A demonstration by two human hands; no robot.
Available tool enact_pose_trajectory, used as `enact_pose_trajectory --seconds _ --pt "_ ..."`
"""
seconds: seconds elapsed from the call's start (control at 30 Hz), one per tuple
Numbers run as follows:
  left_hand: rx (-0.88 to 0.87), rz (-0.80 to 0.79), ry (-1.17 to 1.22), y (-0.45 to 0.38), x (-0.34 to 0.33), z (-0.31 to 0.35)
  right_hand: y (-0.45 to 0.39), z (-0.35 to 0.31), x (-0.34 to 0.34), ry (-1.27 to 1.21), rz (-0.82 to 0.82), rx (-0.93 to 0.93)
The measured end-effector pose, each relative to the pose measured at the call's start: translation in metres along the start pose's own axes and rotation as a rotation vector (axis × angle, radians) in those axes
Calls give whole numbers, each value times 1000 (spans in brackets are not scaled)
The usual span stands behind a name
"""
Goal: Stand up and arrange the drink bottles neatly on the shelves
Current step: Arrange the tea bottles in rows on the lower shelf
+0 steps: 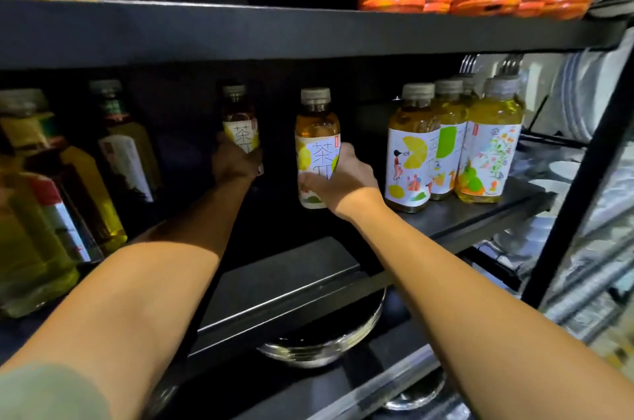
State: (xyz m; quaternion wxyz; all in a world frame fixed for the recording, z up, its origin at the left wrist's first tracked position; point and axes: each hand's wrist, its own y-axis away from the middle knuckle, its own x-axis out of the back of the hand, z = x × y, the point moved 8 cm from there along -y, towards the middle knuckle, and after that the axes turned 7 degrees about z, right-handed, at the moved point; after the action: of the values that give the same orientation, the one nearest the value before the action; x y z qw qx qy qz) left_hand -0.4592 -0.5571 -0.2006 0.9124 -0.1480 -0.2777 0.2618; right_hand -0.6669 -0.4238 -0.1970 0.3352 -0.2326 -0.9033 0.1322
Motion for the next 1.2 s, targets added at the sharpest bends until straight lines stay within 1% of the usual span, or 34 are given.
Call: enact_pose_trajectory --seconds 0.1,0.23,0.33,0.4,0.5,0.6,0.77,0.87,0.9,0.97,1.03,1.07,1.1,1.13,1.2 --pt "-37 -99 45 9 2 -1 2 2 4 -10 -13 -21" --pt "-64 -223 83 36 23 -2 6 2 11 -13 -51 -62" --pt "-57 -258 101 66 45 -4 16 1 14 6 -74 -74" --pt "-65 -262 120 88 59 0 26 -2 16 -54 -84 -57" --pt "-4 -248 93 116 74 -5 43 -9 19 -116 -95 8" --pt "78 -207 134 146 86 -11 54 -14 21 -74 -133 60" --pt "71 -99 25 184 108 12 65 -14 14 -14 -236 58" --pt "106 -115 58 195 118 22 71 -16 19 -76 -285 50" --pt "128 -103 90 198 120 24 73 -15 24 -98 -280 55" --pt "111 5 108 211 133 34 78 -10 41 -138 -235 78" --pt "15 172 101 234 152 54 83 3 64 -215 -158 90" --pt "-36 232 120 247 157 65 86 11 77 -268 -125 67" --pt "-69 244 153 259 158 74 86 21 87 -312 -91 38" --pt "-83 211 189 269 151 80 85 29 99 -330 -61 20" --pt "-100 88 234 283 127 94 80 46 120 -332 -3 3"
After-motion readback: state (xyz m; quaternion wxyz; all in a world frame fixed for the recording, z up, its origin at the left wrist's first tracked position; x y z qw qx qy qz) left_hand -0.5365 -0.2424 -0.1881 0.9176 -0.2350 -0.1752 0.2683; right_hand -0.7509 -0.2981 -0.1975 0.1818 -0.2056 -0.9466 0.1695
